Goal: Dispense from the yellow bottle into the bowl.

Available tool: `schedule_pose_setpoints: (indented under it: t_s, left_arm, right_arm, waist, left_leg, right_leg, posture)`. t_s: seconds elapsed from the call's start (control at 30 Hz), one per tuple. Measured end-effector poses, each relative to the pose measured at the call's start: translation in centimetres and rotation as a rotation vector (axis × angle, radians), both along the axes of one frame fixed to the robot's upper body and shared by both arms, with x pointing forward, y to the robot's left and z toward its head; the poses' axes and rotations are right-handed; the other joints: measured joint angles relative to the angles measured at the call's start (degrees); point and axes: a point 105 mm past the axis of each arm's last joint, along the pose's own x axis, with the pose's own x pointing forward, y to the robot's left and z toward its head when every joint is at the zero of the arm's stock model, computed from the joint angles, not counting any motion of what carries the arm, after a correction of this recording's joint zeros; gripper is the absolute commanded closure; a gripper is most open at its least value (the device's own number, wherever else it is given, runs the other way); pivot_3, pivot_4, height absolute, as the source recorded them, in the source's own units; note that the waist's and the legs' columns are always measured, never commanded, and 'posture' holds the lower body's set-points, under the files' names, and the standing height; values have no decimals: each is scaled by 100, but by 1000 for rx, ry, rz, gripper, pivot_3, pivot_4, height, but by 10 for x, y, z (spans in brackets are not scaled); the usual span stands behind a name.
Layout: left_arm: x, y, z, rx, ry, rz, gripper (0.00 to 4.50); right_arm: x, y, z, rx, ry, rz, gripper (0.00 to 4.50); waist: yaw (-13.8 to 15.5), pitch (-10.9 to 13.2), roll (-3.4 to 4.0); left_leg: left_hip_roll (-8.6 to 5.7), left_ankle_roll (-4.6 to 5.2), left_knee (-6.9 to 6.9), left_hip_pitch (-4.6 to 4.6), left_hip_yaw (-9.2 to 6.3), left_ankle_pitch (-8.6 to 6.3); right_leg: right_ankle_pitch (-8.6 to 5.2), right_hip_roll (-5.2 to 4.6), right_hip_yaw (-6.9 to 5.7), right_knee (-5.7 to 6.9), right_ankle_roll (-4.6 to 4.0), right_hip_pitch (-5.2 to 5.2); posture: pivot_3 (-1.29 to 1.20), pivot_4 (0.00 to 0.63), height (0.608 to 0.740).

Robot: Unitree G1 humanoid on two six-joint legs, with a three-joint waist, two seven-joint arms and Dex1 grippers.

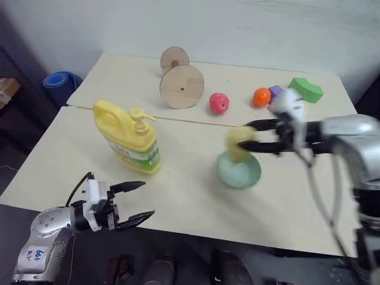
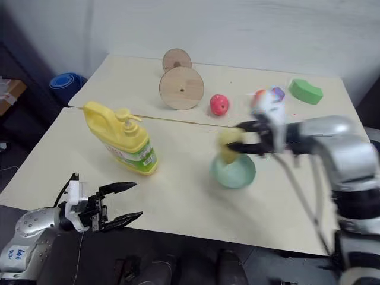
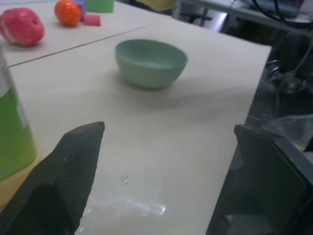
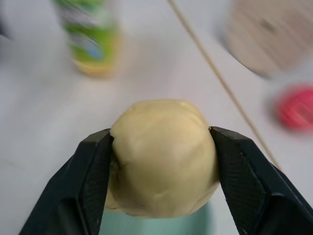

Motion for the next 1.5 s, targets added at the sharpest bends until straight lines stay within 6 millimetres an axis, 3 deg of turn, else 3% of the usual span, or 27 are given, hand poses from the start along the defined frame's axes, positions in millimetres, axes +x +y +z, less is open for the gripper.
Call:
schedule_pose_setpoints:
  t_s: [0.07, 0.2, 0.27, 0.4, 0.43, 0.53, 0.6, 0.67, 0.73, 0.83, 0.97, 1.13, 1.27, 1.37, 1.5]
  left_arm:
    - [3, -7, 10, -19, -10, -29, 0]
    - [12, -16, 23, -71, -54, -37, 0]
    - [14, -19, 24, -91, -55, -40, 0]
    - [13, -23, 21, -93, -28, -54, 0]
    - [14, -23, 21, -93, -30, -54, 0]
    - [15, -22, 22, -91, -36, -53, 0]
    - [15, -20, 22, -87, -39, -45, 0]
    - [15, -16, 19, -74, -33, -41, 0]
    - [14, -7, 12, -56, -8, -19, 0]
    - [17, 2, 7, -46, -7, 25, 0]
    - [18, 12, 4, -34, -18, 69, 0]
    - [17, 17, 1, -30, -12, 96, 0]
    - [19, 17, 2, -19, -49, 121, 0]
    - [19, 16, 5, -15, -65, 135, 0]
    - [15, 16, 11, -19, -82, 163, 0]
  right_arm:
    - [3, -46, -27, 2, 42, -142, 1652]
    - [9, -94, -68, 8, 29, -294, 1652]
    - [13, -99, -83, 21, 11, -323, 1652]
    - [16, -108, -103, 33, 9, -375, 452]
    - [16, -108, -103, 31, 0, -369, 76]
    - [18, -107, -94, 33, -58, -350, 32]
    - [18, -102, -78, 59, -125, -323, 32]
    - [11, -83, -54, 112, -189, -242, 32]
    - [-5, -50, -36, 165, -202, -124, 32]
    - [-26, 4, -33, 224, -166, 3, 32]
    - [-48, 81, -69, 273, -34, 120, 32]
    - [-44, 114, -98, 214, 7, 88, 32]
    - [-27, 139, -117, 195, 17, 49, 895]
    - [-21, 135, -134, 132, 46, 6, 1866]
    - [-12, 141, -130, 117, 26, 3, 3259]
  waist:
    - [-57, 1, 1]
    - [-248, 21, 43]
    - [-324, 22, 44]
    - [-351, 29, 56]
    - [-336, 29, 56]
    - [-324, 29, 56]
    - [-316, 30, 59]
    - [-298, 30, 61]
    - [-274, 29, 62]
    - [-241, 25, 53]
    - [-182, 23, 49]
    - [-136, 21, 44]
    - [-188, 19, 36]
    - [-188, 19, 36]
    - [-205, 19, 36]
  left_leg:
    - [-1, 3, -2, 4, 21, 3]
    - [0, 3, -3, 36, 87, 18]
    - [4, -4, -6, 57, 92, 24]
    - [15, -8, -10, 81, 111, 25]
    - [15, -8, -9, 81, 111, 24]
    - [15, -8, -8, 80, 111, 23]
    - [16, -10, -10, 79, 109, 21]
    - [26, -16, -11, 75, 102, 18]
    - [41, -27, -12, 74, 89, 12]
    - [56, -36, -11, 74, 86, 8]
    - [59, -40, -10, 73, 87, 5]
    - [49, -32, -8, 65, 87, 6]
    - [56, -37, -14, 66, 87, 6]
    - [55, -37, -13, 61, 87, 6]
    - [60, -38, -12, 62, 87, 5]
  right_leg:
    - [3, 0, -2, 11, 6, -2]
    - [20, 5, -2, 17, 37, -5]
    - [20, 8, 4, 27, 36, 7]
    - [19, 25, 33, 48, 35, 6]
    - [19, 25, 35, 46, 35, 6]
    - [19, 21, 37, 41, 35, 7]
    - [19, 21, 37, 38, 35, 7]
    - [19, 25, 37, 31, 34, 7]
    - [16, 38, 55, 26, 28, 10]
    - [19, 54, 63, 22, 15, 11]
    - [17, 59, 68, 23, 2, 6]
    - [17, 49, 67, 17, 1, 2]
    - [15, 60, 66, 25, -4, -5]
    - [15, 60, 64, 24, -4, -9]
    - [15, 66, 66, 26, -4, -10]
  posture:
    - [0, 150, 740]
    - [0, 150, 740]
    - [0, 150, 740]
    - [0, 150, 740]
    - [0, 150, 740]
    - [0, 150, 740]
    - [0, 150, 740]
    - [0, 150, 740]
    - [0, 150, 740]
    - [0, 150, 740]
    - [0, 150, 740]
    - [0, 150, 740]
    - [0, 150, 740]
    - [0, 150, 740]
    - [0, 150, 740]
